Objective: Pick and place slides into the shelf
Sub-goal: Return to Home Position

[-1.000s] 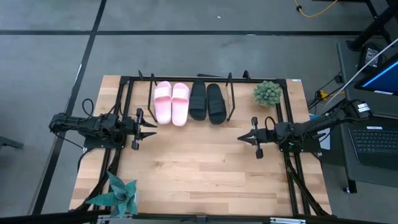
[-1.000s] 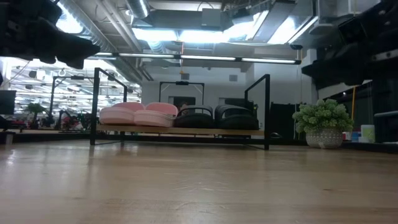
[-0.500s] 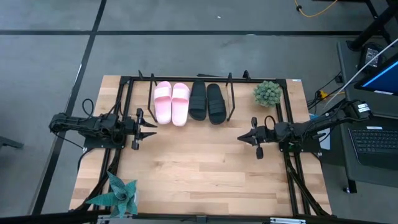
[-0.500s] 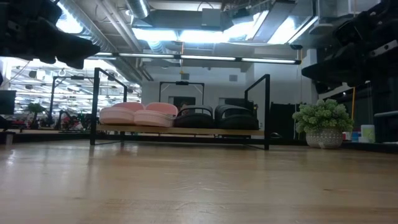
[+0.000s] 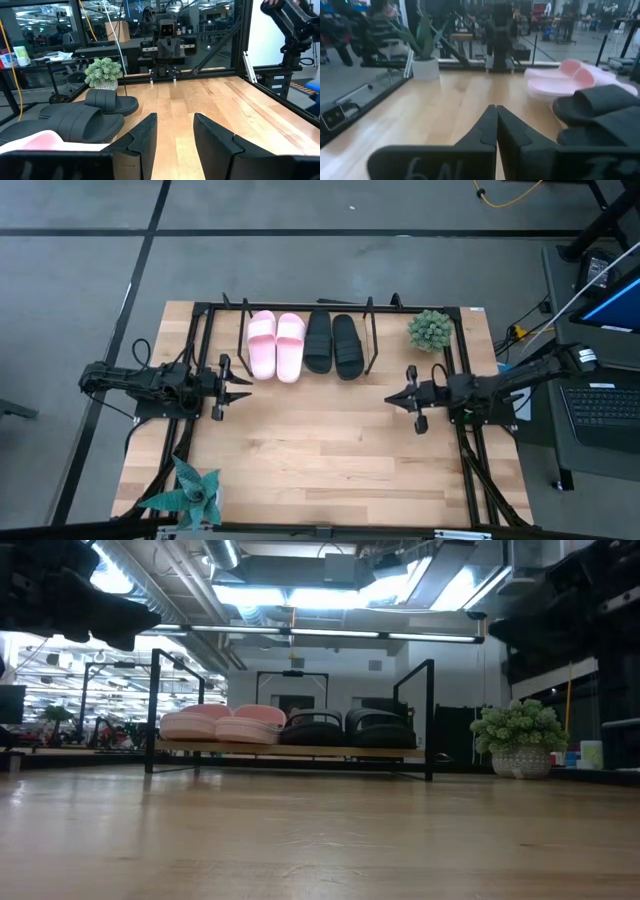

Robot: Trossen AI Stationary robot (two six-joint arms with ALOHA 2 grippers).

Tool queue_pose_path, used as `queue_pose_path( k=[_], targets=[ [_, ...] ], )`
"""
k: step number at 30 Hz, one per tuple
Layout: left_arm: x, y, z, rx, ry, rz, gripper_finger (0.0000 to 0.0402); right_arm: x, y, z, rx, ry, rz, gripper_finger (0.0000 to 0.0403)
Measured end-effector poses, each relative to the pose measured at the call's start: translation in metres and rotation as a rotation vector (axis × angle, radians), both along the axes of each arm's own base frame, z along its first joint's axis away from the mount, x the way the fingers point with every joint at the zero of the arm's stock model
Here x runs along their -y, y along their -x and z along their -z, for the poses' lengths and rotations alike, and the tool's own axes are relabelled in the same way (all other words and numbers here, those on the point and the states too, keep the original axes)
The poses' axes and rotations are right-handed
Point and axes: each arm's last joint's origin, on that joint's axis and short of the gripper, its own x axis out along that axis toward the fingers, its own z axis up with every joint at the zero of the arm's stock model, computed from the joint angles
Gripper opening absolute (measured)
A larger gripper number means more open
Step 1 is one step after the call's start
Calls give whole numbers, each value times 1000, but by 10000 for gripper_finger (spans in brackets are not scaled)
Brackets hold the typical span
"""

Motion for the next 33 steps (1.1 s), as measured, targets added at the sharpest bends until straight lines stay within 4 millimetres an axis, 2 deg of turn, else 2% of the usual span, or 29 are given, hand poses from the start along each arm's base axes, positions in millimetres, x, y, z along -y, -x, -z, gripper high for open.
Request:
queue_pose_path(
  k=[6,13,20,26,33],
  targets=[
    [0,0,0,0,0,0,121,6,14,-9,42,-6,-11,6],
    [0,0,0,0,0,0,121,15,29,-7,10,-18,44,6],
    [0,0,0,0,0,0,121,24,45,-9,61,-29,114,6],
    [0,0,0,0,0,0,121,30,45,-12,97,-108,167,6],
    [0,0,0,1,0,0,121,31,45,-12,90,-106,180,6]
  ],
)
